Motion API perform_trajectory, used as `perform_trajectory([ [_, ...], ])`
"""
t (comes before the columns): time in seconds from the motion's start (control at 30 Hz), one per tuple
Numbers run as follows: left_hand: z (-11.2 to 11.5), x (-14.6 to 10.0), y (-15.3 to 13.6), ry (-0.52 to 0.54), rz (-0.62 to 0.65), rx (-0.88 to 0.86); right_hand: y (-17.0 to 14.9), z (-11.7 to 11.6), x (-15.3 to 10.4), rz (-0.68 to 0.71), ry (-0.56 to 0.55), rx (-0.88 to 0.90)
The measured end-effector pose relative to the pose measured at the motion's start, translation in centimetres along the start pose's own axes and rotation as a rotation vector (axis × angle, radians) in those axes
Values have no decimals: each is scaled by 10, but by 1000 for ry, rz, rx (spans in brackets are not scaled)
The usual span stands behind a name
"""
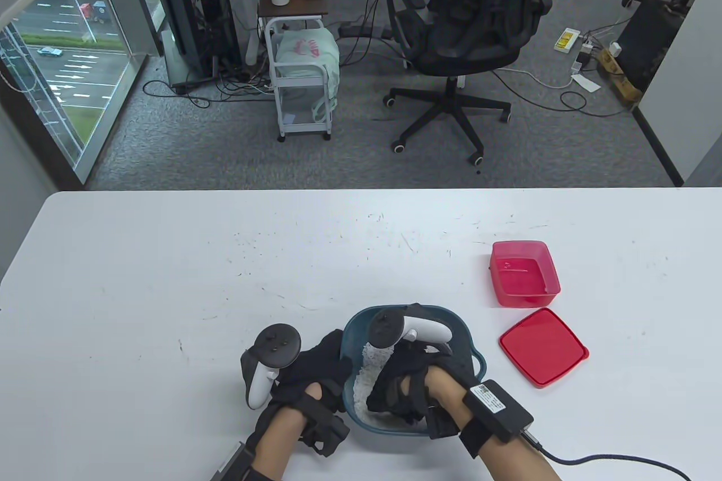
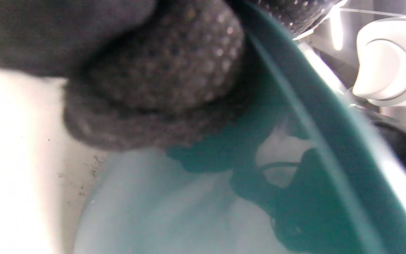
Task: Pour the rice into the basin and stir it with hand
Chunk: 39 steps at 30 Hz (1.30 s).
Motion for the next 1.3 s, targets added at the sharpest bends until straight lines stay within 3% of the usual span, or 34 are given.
perform_trajectory([
  [0.03, 0, 0, 0, -4, 2, 1, 0, 3, 1, 40, -18, 57],
  [0.13, 1, 1, 1, -21, 7, 5, -6, 20, 1, -8, -107, 91],
  [0.27, 1, 0, 1, -26, 6, 9, -16, 44, 0, -193, -295, 20],
  [0.33, 1, 0, 0, -26, 6, 9, -19, 51, -4, -293, -333, -78],
  [0.47, 1, 0, 0, -20, 5, 1, -26, 56, -17, -550, -344, -306],
  [0.53, 1, 0, 0, -17, 4, 2, -32, 51, -22, -669, -293, -411],
  [0.63, 1, 0, 0, -10, 2, 0, -36, 37, -24, -742, -177, -512],
  [0.83, 0, 0, 0, 3, -3, -1, -29, 7, -20, -673, -25, -533],
  [0.93, 0, 0, 0, 11, -8, -4, -18, -4, -14, -516, 22, -476],
  [1.13, 0, 0, 0, 10, -5, -1, 1, -4, -8, -59, 10, -145],
  [1.23, 2, 0, 0, -16, 0, -11, 1, -4, -2, 71, 13, 54],
  [1.3, 2, 1, 0, -26, 10, -2, -5, 3, -1, 46, -15, 111],
])
Point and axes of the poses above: the tracker on the back of each hand, its own y axis roughly to the thumb side, its own x axis roughly from the wrist to the fingertips, z = x × y, the point moved 4 cm from there along x, roughly from the wrist to the fingertips, and after that the axes turned 15 degrees about -x, right-handed, at the moved point
